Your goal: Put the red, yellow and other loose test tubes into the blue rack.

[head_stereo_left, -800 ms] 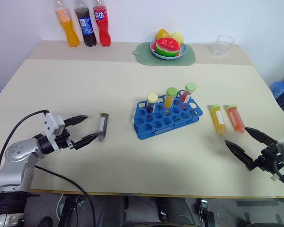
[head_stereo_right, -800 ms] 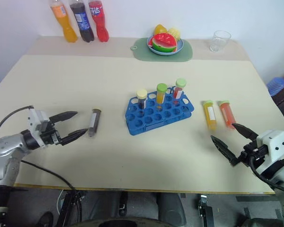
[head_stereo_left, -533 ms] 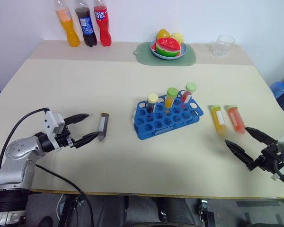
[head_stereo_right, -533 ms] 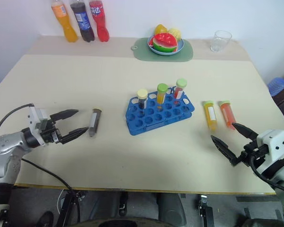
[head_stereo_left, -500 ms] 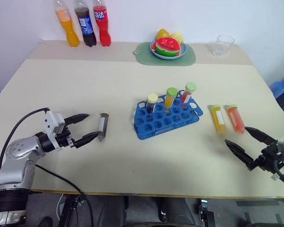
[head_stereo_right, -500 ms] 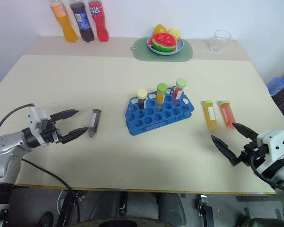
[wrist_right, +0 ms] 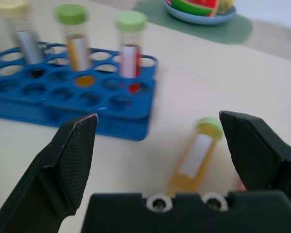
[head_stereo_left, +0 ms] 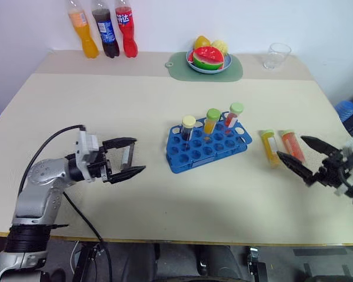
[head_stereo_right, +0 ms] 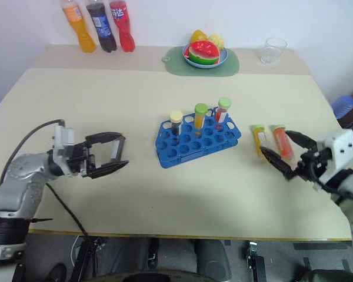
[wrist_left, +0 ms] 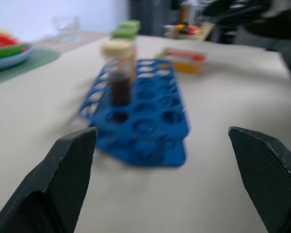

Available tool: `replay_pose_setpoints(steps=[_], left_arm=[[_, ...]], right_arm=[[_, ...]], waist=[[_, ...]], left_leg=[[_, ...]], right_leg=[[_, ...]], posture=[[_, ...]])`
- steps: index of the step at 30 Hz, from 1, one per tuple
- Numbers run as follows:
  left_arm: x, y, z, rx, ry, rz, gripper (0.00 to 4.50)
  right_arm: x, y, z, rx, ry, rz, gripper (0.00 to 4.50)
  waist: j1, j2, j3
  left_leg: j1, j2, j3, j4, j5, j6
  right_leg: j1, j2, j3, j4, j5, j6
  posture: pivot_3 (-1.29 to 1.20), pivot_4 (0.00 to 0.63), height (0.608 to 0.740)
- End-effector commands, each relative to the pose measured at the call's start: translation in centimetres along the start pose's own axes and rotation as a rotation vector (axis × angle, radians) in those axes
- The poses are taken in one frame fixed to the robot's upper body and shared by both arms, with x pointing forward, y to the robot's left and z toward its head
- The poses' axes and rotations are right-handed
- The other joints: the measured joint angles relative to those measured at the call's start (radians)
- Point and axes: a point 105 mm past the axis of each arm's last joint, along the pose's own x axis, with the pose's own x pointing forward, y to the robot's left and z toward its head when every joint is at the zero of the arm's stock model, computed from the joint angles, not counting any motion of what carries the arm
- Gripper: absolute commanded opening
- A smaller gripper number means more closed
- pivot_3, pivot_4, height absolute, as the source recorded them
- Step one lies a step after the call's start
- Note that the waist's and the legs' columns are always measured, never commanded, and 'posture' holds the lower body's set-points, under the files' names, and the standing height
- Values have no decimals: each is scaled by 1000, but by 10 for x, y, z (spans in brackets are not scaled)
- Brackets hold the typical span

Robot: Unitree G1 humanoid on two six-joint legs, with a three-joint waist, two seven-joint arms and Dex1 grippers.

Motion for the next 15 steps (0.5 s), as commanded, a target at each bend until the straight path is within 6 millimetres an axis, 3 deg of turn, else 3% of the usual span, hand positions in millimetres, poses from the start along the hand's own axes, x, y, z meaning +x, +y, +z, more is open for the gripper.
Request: replay_pose_setpoints(steps=[1, 9, 15], left_arm=[[15, -3, 7, 36, -21, -49, 4500], [29, -10, 1, 49, -19, -90, 4500], [30, -12, 0, 43, -16, -92, 4500]], right_arm=[[9, -12, -4, 94, 100, -2, 4438], [34, -29, -7, 194, 294, 12, 4438], [40, -60, 2, 224, 387, -51, 4438]], waist=[[1, 0, 0], [-6, 0, 1], [-3, 2, 1]], left_leg=[[0, 0, 0, 0, 0, 0], [-1, 0, 0, 0, 0, 1], [-1, 0, 0, 0, 0, 1]], right_leg=[[0, 0, 0, 0, 0, 0], [-1, 1, 0, 1, 0, 0], [-2, 1, 1, 1, 0, 0]], posture=[[0, 150, 740], [0, 150, 740], [0, 150, 740]])
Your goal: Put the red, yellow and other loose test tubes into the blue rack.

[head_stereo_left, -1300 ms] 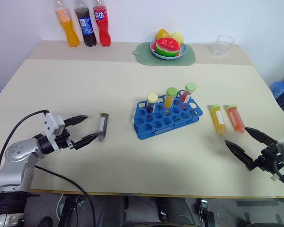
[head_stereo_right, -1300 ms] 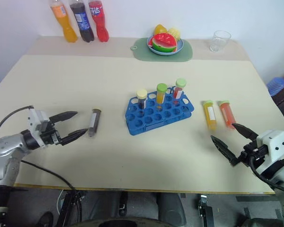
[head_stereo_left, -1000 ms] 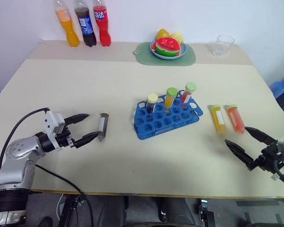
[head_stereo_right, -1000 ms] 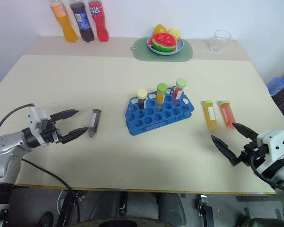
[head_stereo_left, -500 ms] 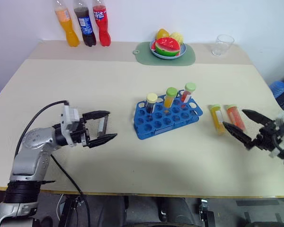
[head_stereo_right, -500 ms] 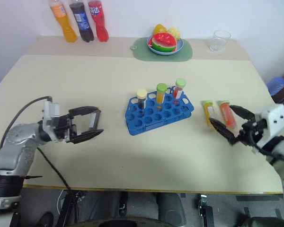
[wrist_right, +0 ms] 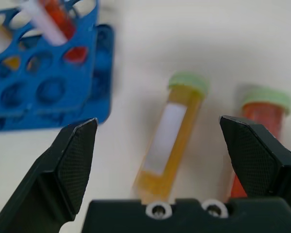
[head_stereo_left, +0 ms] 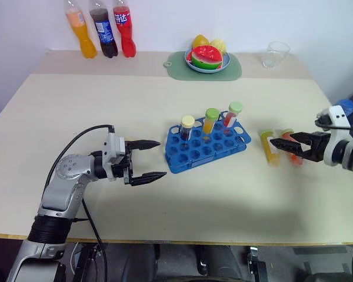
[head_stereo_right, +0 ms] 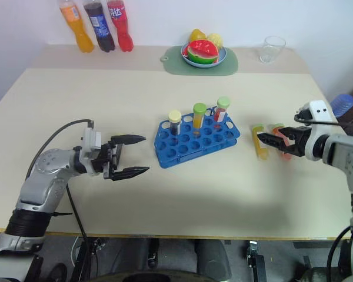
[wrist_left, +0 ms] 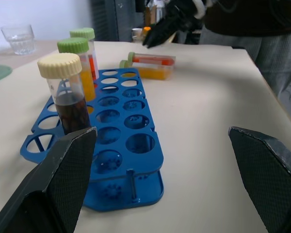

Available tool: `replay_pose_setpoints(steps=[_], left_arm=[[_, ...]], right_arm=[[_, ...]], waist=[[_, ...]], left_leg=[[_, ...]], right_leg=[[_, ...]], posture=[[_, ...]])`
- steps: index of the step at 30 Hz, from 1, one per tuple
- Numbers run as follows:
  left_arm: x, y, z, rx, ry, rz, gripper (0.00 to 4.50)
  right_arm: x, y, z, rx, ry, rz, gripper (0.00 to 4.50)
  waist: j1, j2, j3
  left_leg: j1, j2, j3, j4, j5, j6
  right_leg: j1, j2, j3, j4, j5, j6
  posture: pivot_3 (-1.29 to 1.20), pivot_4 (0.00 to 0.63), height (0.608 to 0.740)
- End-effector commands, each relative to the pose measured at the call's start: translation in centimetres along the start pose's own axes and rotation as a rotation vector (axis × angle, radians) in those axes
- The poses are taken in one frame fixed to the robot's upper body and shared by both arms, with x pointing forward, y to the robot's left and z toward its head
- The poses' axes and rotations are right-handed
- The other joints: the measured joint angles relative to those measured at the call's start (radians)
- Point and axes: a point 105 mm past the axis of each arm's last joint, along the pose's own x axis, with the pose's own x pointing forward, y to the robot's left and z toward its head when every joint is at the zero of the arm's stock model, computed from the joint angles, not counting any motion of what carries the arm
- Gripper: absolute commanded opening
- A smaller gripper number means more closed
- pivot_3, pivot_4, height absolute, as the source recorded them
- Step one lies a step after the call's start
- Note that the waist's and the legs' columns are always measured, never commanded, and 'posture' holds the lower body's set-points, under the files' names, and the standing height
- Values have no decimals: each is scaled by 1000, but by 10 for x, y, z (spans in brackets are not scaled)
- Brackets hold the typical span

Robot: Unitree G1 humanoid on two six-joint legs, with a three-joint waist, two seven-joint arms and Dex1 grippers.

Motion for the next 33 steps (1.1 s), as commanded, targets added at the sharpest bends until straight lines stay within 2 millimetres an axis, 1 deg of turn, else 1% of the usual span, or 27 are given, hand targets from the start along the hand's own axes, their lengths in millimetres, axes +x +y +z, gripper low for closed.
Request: replay_pose_setpoints(steps=[1, 4, 6, 12, 17, 20, 21, 25, 26, 30, 32, 33], left_arm=[[0, -1, 6, 27, -14, -3, 4500], [2, -2, 6, 22, -15, -1, 4500], [2, -3, 6, 20, -16, 0, 4500], [1, -5, 4, 16, -10, 17, 4500], [0, -7, 5, 14, -9, 29, 4500], [-2, -8, 6, 8, -12, 32, 4500], [-2, -8, 6, 7, -13, 33, 4500], [-2, -10, 6, 2, -15, 37, 4500], [-3, -11, 6, -2, -15, 40, 4500], [-2, -12, 5, -6, -16, 43, 4500], [-2, -12, 5, -6, -18, 46, 4500], [-2, -13, 5, -5, -18, 48, 4500]], right_arm=[[-8, -17, 9, -10, 29, -49, 4438], [-4, -33, 5, 26, 84, -80, 4438], [0, -39, 1, 32, 121, -88, 4438], [13, -46, -6, 41, 193, -87, 4438], [24, -53, -10, 61, 232, -106, 4438], [28, -54, -15, 53, 265, -112, 3612], [29, -54, -16, 56, 276, -105, 3172], [33, -54, -23, 32, 313, -106, 1169], [33, -54, -22, 27, 314, -104, 800], [32, -55, -19, 4, 305, -107, 755], [26, -63, -9, -42, 249, -141, 755], [22, -66, 1, -48, 191, -150, 755]], waist=[[5, 0, 0], [3, 0, 0], [4, 0, 0], [-2, 1, 1], [-18, 2, 1], [-20, 3, 1], [-20, 3, 2], [-20, 4, 2], [-20, 4, 2], [-21, 4, 2], [-21, 4, 2], [-21, 5, 2]], left_leg=[[-1, 0, 0, 0, 0, 0], [-1, 0, 1, 0, 0, 0], [-1, 0, 1, 0, 0, 0], [-1, 0, 1, 0, 0, 0], [-1, 0, 1, 0, 0, 0], [-1, 0, 1, 0, 0, 0], [-1, 0, 1, 0, 0, 0], [-1, 0, 1, 0, 0, 0], [-1, 0, 1, 0, 0, 0], [-1, 0, 1, 0, 0, 0], [-1, 0, 1, 0, 0, 0], [-1, 0, 2, 0, 0, 0]], right_leg=[[0, 0, 0, 0, 0, 0], [-1, 0, 0, 0, 0, 0], [-1, 0, 0, 0, 0, 0], [-2, 0, 0, 1, 1, 1], [-2, 0, 0, 1, 1, 3], [-2, 0, 1, 1, 2, 4], [-2, 0, 1, 1, 2, 4], [-2, 0, 1, 1, 2, 4], [-2, 0, 1, 1, 2, 4], [-1, 0, 1, 1, 2, 4], [-1, 0, 1, 1, 2, 4], [-1, 0, 1, 1, 2, 4]], posture=[[0, 150, 740], [0, 150, 740], [0, 150, 740], [0, 150, 740], [0, 150, 740], [0, 150, 740], [0, 150, 740], [0, 150, 740], [0, 150, 740], [0, 150, 740], [0, 150, 740], [0, 150, 740]])
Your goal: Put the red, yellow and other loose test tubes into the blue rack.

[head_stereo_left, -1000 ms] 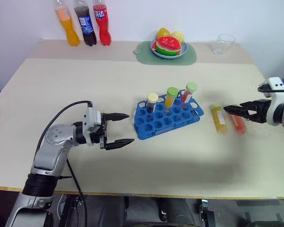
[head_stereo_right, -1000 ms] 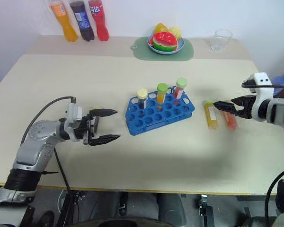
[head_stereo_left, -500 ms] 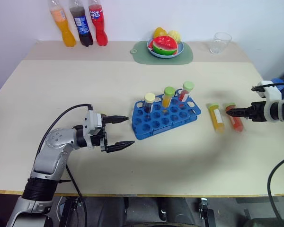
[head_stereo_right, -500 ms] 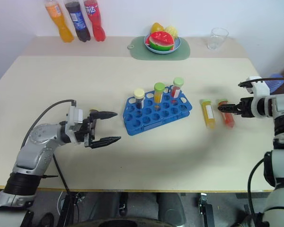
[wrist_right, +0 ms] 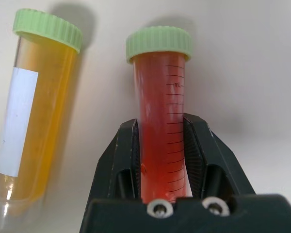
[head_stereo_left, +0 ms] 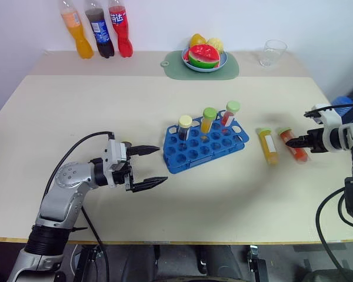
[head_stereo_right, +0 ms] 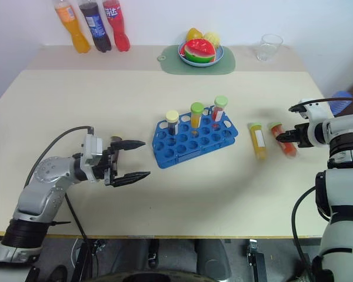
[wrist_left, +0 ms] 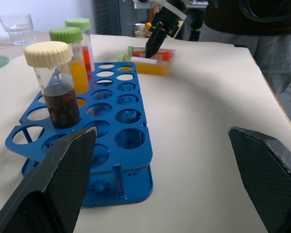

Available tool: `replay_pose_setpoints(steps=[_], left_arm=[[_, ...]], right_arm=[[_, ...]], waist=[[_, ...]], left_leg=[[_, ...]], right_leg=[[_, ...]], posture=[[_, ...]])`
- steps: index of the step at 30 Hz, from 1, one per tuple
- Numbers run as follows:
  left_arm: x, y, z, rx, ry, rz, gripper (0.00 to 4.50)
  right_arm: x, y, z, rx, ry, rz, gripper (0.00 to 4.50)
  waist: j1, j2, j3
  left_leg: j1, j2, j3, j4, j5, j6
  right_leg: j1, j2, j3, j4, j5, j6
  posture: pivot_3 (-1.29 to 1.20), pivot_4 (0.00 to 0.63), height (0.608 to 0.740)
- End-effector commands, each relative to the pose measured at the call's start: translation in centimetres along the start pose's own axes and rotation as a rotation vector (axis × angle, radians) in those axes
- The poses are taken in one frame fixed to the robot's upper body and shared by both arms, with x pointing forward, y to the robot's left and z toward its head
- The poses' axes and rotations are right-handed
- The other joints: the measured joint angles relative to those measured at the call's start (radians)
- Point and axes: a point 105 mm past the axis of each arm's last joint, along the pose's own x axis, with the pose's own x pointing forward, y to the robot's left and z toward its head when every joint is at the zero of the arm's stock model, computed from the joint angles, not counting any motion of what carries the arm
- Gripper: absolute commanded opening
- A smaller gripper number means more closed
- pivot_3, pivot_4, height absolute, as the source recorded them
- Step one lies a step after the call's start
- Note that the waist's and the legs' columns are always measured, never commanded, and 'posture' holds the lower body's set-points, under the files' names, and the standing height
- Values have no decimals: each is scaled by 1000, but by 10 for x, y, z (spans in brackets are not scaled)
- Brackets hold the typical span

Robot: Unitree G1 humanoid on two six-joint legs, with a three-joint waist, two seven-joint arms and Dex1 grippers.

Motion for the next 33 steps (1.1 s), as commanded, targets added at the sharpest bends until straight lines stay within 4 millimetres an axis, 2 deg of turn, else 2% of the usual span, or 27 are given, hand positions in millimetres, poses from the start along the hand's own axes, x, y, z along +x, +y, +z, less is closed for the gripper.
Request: replay_pose_setpoints(steps=[1, 3, 4, 6, 9, 10, 12, 15, 20, 27, 33], left_arm=[[0, -1, 9, 25, -27, 5, 4500], [-1, 0, 9, 29, -28, 14, 4500], [-2, 1, 10, 29, -30, 22, 4500], [-3, 2, 11, 32, -31, 30, 4500], [-5, 4, 11, 35, -30, 35, 4500], [-4, 7, 11, 45, -32, 40, 4500], [-2, 12, 12, 57, -40, 53, 4500], [2, 16, 14, 48, -59, 40, 4500], [7, 21, 17, 38, -79, 20, 4500], [10, 18, 13, 29, -72, -22, 4500], [9, 16, 13, 29, -74, -17, 4500]], right_arm=[[-26, -13, 35, 0, -223, -45, 755], [-43, -12, 58, -2, -399, -25, 755], [-51, -9, 66, -58, -490, -18, 755], [-66, 4, 75, -130, -681, 5, 755], [-87, 30, 69, -225, -909, -52, 755], [-88, 44, 60, -269, -975, -99, 755], [-84, 75, 38, -347, -1065, -156, 755], [-68, 109, 21, -307, -1127, -170, 755], [-47, 145, 22, -291, -1222, -178, 755], [-40, 178, 32, -239, -1317, -99, 755], [-27, 187, 32, -210, -1311, -52, 755]], waist=[[1, 2, 1], [2, 4, 2], [2, 5, 2], [8, 4, 2], [12, 4, 1], [11, 4, 1], [16, 4, 1], [15, 7, 1], [-1, 7, 1], [3, 7, 1], [2, 6, 1]], left_leg=[[0, 0, 0, 0, 0, 0], [0, 0, 0, 0, 0, 0], [0, 0, 1, 0, 0, 0], [0, 0, 0, -1, 0, 0], [0, 0, -2, -2, 0, 0], [1, 1, -2, -1, 0, 0], [1, 1, -2, -2, 0, 0], [1, 1, -1, -1, 0, 0], [2, 0, 0, 2, 1, -1], [2, 1, -1, 0, 1, -1], [2, 0, -1, 0, 1, -1]], right_leg=[[0, 0, 0, 0, 0, 0], [0, 0, 0, 0, 0, 0], [0, 0, 1, 0, 0, 0], [0, 0, 0, 0, 0, 1], [1, 0, -2, 1, 0, 2], [1, 1, -2, 1, 0, 2], [1, 1, -2, 1, 0, 3], [1, 1, -1, 2, 0, 3], [2, 1, 1, 1, 0, 0], [2, 2, 1, 2, 1, 1], [2, 1, 1, 1, 1, 1]], posture=[[0, 150, 740], [0, 150, 740], [0, 150, 740], [0, 150, 740], [0, 150, 740], [0, 150, 740], [0, 150, 740], [0, 150, 740], [0, 150, 740], [0, 150, 740], [0, 150, 740]])
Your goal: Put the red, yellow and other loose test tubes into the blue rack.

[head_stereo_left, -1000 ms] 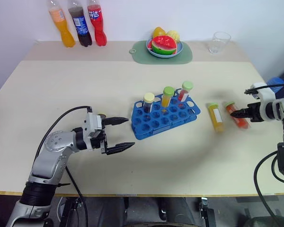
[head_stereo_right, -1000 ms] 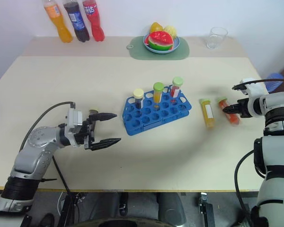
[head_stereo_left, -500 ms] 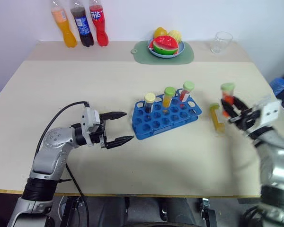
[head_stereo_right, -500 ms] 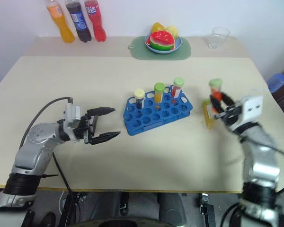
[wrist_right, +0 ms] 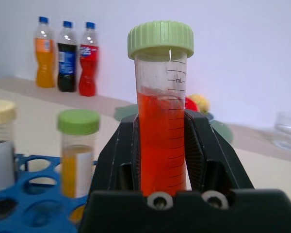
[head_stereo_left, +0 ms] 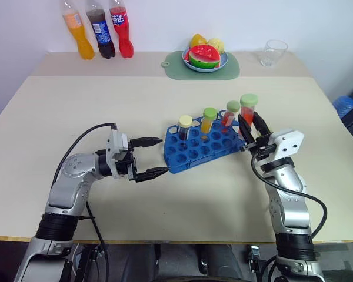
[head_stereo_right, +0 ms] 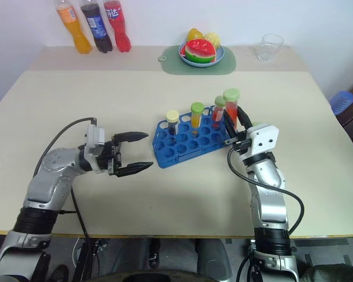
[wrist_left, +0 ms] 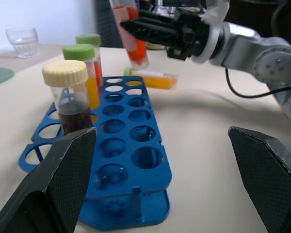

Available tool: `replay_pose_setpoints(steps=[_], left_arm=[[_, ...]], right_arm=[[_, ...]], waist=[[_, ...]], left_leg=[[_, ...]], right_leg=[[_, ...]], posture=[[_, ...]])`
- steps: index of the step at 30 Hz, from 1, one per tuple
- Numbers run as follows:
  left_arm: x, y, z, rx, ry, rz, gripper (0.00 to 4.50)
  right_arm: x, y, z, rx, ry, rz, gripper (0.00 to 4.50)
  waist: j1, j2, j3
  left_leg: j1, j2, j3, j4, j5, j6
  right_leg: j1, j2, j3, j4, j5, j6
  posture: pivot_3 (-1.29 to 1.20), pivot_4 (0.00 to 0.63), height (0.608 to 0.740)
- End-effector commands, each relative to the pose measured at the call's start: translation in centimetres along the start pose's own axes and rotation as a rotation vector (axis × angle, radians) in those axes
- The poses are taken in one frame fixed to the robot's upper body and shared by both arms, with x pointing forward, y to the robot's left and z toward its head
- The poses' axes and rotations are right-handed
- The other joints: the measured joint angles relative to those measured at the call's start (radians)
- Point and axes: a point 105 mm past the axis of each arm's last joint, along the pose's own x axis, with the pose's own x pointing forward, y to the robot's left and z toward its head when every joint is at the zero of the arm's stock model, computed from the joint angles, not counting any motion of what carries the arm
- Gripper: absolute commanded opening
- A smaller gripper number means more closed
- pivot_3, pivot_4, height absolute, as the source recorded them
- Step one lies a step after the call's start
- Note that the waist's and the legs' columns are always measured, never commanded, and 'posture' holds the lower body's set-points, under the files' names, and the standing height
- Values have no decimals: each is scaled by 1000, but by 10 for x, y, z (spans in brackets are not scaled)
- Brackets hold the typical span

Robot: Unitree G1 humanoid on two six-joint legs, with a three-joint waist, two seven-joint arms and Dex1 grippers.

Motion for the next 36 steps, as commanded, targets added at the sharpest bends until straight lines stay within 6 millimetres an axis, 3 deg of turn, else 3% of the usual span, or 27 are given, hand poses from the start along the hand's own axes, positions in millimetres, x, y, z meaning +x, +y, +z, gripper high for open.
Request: replay_pose_setpoints(steps=[1, 13, 21, 28, 29, 36], left_arm=[[-1, -1, 8, 35, -18, 3, 4500], [-8, -2, 10, 47, -7, 37, 4500], [-9, -2, 11, 51, -5, 49, 4500], [-7, -3, 10, 46, -11, 46, 4500], [-6, -3, 9, 45, -12, 45, 4500], [1, -5, 6, 28, -32, 31, 4500]], right_arm=[[5, 2, 6, 13, -50, -9, 755], [14, 5, -24, 51, -9, -14, 755], [15, 9, -31, 110, -5, 3, 755], [6, 10, -24, 52, -16, 39, 4264], [3, 9, -20, 21, -19, 51, 4479], [-17, -7, 4, -74, 51, 145, 4479]], waist=[[-1, 0, 0], [-2, 0, 0], [-5, 0, 0], [-3, 0, 0], [-1, 0, 0], [1, 0, 0]], left_leg=[[0, 0, 0, 0, 0, 0], [0, 0, 0, 0, 0, 0], [1, 0, 0, 0, 0, 0], [0, 0, 0, 0, 0, 0], [0, 0, 0, 0, 0, 0], [0, 0, 0, 0, 0, 0]], right_leg=[[0, 0, 0, 0, 0, 0], [0, 0, 0, 0, 0, 0], [0, 0, 0, 0, 0, 0], [0, 0, 0, 0, 0, 0], [0, 0, 0, 0, 0, 0], [0, 0, 0, 0, 0, 0]], posture=[[0, 150, 740], [0, 150, 740], [0, 150, 740], [0, 150, 740], [0, 150, 740], [0, 150, 740]])
